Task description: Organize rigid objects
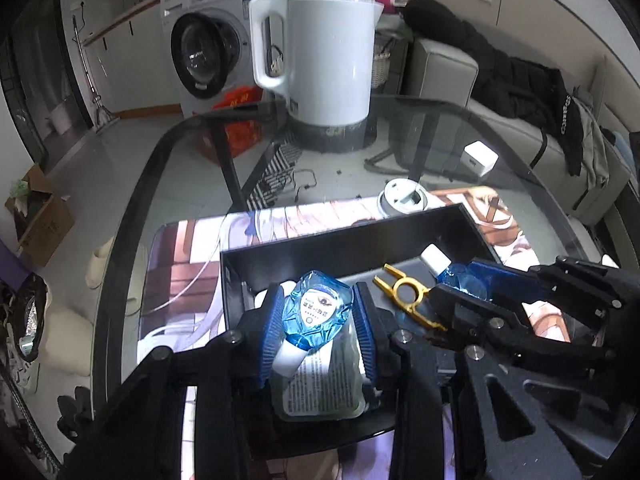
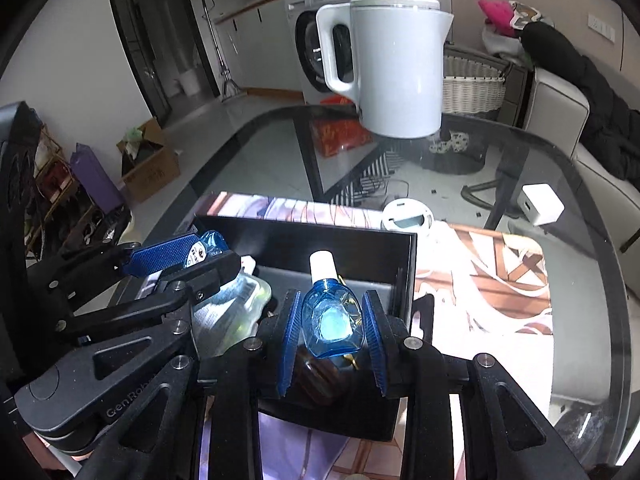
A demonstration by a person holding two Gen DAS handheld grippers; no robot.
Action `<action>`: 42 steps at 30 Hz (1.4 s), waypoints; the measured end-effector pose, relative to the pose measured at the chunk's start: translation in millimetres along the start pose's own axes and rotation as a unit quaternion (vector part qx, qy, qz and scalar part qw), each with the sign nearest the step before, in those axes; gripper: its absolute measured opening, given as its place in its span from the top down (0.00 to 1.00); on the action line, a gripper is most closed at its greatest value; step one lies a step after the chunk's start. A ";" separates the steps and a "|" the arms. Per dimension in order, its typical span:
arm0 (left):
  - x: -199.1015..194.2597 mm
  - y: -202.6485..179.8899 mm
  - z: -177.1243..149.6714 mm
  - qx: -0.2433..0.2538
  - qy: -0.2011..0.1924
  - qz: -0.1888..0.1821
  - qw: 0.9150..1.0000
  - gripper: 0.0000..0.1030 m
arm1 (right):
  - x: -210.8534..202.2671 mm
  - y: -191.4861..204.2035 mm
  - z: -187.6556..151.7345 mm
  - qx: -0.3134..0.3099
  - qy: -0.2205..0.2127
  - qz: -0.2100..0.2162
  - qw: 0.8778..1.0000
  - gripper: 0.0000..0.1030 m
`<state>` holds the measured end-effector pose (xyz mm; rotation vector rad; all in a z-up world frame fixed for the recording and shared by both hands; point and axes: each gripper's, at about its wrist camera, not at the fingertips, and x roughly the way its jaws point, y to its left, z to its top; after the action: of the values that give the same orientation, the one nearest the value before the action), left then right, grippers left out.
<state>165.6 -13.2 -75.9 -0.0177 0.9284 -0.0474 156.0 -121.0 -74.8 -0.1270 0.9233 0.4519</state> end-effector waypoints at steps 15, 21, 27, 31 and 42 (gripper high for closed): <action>8.6 3.4 -7.3 0.002 0.043 -0.015 0.999 0.67 | 6.9 8.1 -3.3 -0.023 0.048 0.001 0.999 0.70; 2.6 3.6 -7.5 0.005 0.041 -0.022 0.999 0.60 | 4.1 5.3 -4.3 -0.020 0.057 0.013 0.998 0.69; -25.3 8.0 -13.8 -0.008 -0.003 -0.027 1.000 0.47 | -18.2 6.7 -6.6 -0.025 0.016 0.005 1.000 0.66; -52.5 7.8 -25.8 -0.013 -0.037 -0.026 0.999 0.45 | -43.2 7.9 -16.6 -0.009 -0.020 0.015 1.000 0.59; -95.4 -7.5 -76.4 0.013 -0.121 0.015 0.992 0.30 | -101.9 10.1 -64.1 0.027 -0.096 0.030 0.995 0.34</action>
<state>47.1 -15.7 -45.1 0.0135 0.6852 -0.0292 51.5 -163.7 -31.9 -0.0053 0.7502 0.4846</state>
